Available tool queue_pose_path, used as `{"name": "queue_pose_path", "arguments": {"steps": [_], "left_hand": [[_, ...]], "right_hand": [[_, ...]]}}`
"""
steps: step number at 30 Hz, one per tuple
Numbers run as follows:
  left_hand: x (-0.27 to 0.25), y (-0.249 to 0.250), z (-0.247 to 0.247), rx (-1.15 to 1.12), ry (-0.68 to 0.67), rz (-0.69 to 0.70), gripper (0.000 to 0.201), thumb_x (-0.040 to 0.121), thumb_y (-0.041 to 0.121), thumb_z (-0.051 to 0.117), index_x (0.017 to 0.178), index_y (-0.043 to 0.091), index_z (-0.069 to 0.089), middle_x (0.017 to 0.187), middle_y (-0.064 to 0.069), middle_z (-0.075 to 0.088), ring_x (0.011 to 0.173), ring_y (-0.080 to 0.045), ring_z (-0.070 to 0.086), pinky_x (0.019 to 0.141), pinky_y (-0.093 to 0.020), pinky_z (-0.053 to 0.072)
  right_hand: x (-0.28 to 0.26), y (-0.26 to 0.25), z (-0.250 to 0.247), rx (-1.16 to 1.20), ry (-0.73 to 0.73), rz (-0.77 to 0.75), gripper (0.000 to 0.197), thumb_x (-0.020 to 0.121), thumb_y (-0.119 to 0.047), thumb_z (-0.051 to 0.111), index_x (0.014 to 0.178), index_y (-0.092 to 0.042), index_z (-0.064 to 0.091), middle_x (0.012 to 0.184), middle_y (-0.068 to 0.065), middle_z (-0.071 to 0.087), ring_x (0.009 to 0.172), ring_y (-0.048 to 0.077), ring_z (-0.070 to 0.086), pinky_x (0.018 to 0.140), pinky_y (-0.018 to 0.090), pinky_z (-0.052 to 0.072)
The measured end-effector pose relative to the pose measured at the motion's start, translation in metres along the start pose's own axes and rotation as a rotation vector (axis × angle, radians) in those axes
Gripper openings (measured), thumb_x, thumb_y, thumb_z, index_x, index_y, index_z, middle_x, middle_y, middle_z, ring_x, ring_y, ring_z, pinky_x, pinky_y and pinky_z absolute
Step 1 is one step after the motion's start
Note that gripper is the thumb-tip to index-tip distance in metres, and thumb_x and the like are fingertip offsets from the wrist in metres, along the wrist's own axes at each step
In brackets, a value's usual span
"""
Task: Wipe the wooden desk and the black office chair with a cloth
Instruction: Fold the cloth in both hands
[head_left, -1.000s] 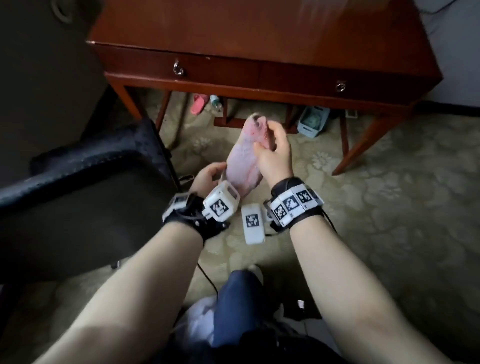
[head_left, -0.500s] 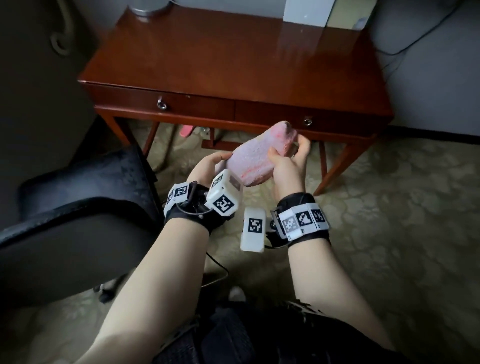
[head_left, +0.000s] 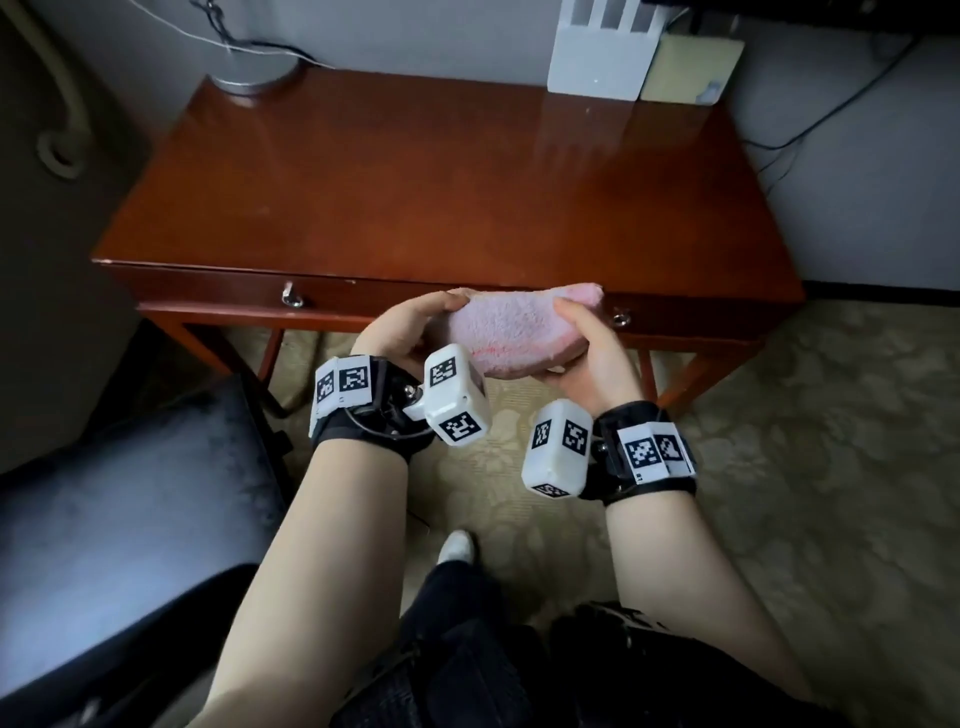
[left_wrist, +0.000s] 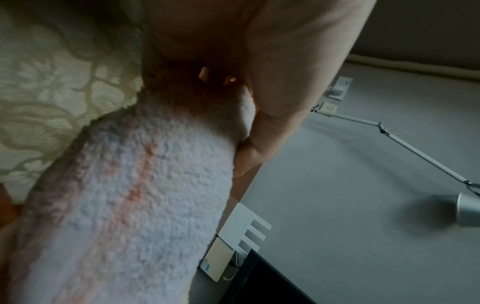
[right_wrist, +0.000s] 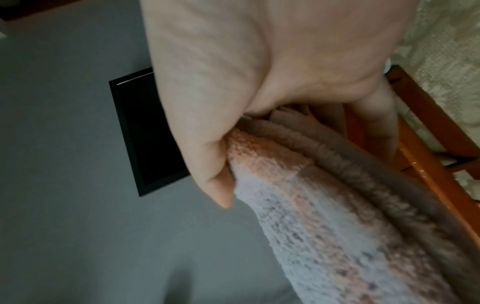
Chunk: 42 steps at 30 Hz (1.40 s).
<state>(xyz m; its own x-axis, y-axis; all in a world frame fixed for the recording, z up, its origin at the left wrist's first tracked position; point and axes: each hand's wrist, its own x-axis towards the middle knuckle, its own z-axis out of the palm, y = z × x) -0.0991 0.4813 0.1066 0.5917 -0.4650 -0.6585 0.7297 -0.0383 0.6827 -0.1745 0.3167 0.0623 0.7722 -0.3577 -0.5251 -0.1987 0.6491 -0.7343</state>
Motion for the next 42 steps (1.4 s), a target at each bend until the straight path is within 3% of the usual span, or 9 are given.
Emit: {"name": "queue_pose_path", "arguments": {"steps": [4, 9, 12, 19, 24, 29, 35, 39, 42], "left_hand": [[0.031, 0.043, 0.002, 0.014, 0.105, 0.009, 0.007, 0.087, 0.019, 0.061, 0.090, 0.016, 0.067, 0.093, -0.007, 0.060, 0.077, -0.023, 0.059, 0.063, -0.030, 0.053], [0.068, 0.078, 0.026, 0.081, 0.205, 0.054, 0.024, 0.077, 0.018, 0.074, 0.099, 0.010, 0.067, 0.089, -0.009, 0.063, 0.074, -0.024, 0.064, 0.057, -0.033, 0.055], [0.090, 0.090, 0.052, 0.072, 0.170, 0.051, 0.010, 0.079, 0.017, 0.073, 0.088, 0.013, 0.070, 0.081, -0.007, 0.065, 0.068, -0.022, 0.065, 0.054, -0.032, 0.055], [0.164, 0.097, 0.148, 0.087, 0.113, 0.010, 0.014, 0.079, 0.014, 0.074, 0.092, 0.012, 0.067, 0.083, -0.013, 0.068, 0.070, -0.028, 0.067, 0.064, -0.045, 0.058], [0.241, 0.083, 0.258, 0.069, 0.161, 0.004, 0.054, 0.071, 0.016, 0.079, 0.121, 0.008, 0.061, 0.112, -0.016, 0.067, 0.092, -0.033, 0.067, 0.070, -0.045, 0.055], [0.272, 0.076, 0.313, 0.075, 0.188, -0.031, 0.043, 0.071, 0.019, 0.079, 0.111, 0.007, 0.067, 0.111, -0.018, 0.068, 0.101, -0.036, 0.065, 0.088, -0.056, 0.050], [0.317, 0.066, 0.353, 0.175, 0.275, -0.126, 0.053, 0.056, 0.029, 0.086, 0.101, 0.006, 0.069, 0.095, -0.017, 0.072, 0.089, -0.035, 0.069, 0.084, -0.053, 0.054], [0.338, 0.067, 0.356, 0.370, 0.292, -0.215, 0.029, 0.077, 0.034, 0.075, 0.081, 0.009, 0.063, 0.090, -0.013, 0.069, 0.089, -0.028, 0.067, 0.088, -0.041, 0.054], [0.352, 0.068, 0.352, 0.434, 0.275, -0.259, 0.031, 0.078, 0.037, 0.073, 0.086, 0.008, 0.066, 0.092, -0.014, 0.069, 0.093, -0.029, 0.066, 0.093, -0.045, 0.051]], "right_hand": [[0.036, -0.022, 0.019, -0.003, -0.008, 0.005, 0.028, 0.082, -0.028, 0.069, 0.106, -0.019, 0.059, 0.121, 0.011, 0.057, 0.107, 0.029, 0.060, 0.091, 0.048, 0.051], [0.069, -0.050, 0.018, 0.071, 0.046, -0.014, 0.042, 0.066, -0.029, 0.080, 0.103, -0.019, 0.062, 0.129, 0.013, 0.052, 0.112, 0.037, 0.056, 0.089, 0.053, 0.051], [0.084, -0.074, 0.003, 0.064, 0.078, -0.029, 0.024, 0.076, -0.028, 0.075, 0.093, -0.025, 0.059, 0.123, 0.008, 0.051, 0.113, 0.035, 0.055, 0.089, 0.049, 0.053], [0.136, -0.145, -0.074, -0.031, 0.155, -0.102, 0.020, 0.080, -0.026, 0.072, 0.098, -0.023, 0.064, 0.119, 0.006, 0.057, 0.110, 0.028, 0.056, 0.078, 0.044, 0.056], [0.187, -0.237, -0.171, -0.186, 0.243, -0.097, 0.036, 0.079, -0.026, 0.074, 0.109, -0.015, 0.059, 0.109, 0.007, 0.065, 0.098, 0.024, 0.063, 0.083, 0.045, 0.055], [0.212, -0.275, -0.216, -0.263, 0.271, -0.063, 0.025, 0.077, -0.029, 0.076, 0.093, -0.025, 0.057, 0.097, 0.001, 0.063, 0.095, 0.021, 0.063, 0.082, 0.045, 0.056], [0.245, -0.299, -0.257, -0.390, 0.354, 0.012, 0.024, 0.075, -0.038, 0.076, 0.084, -0.026, 0.057, 0.086, -0.002, 0.061, 0.080, 0.014, 0.063, 0.063, 0.031, 0.058], [0.258, -0.294, -0.270, -0.478, 0.375, 0.079, 0.029, 0.077, -0.039, 0.075, 0.092, -0.018, 0.060, 0.089, 0.002, 0.064, 0.083, 0.020, 0.065, 0.055, 0.029, 0.058], [0.267, -0.287, -0.274, -0.532, 0.419, 0.142, 0.030, 0.076, -0.041, 0.074, 0.086, -0.016, 0.061, 0.089, 0.006, 0.066, 0.079, 0.021, 0.067, 0.060, 0.033, 0.059]]}}
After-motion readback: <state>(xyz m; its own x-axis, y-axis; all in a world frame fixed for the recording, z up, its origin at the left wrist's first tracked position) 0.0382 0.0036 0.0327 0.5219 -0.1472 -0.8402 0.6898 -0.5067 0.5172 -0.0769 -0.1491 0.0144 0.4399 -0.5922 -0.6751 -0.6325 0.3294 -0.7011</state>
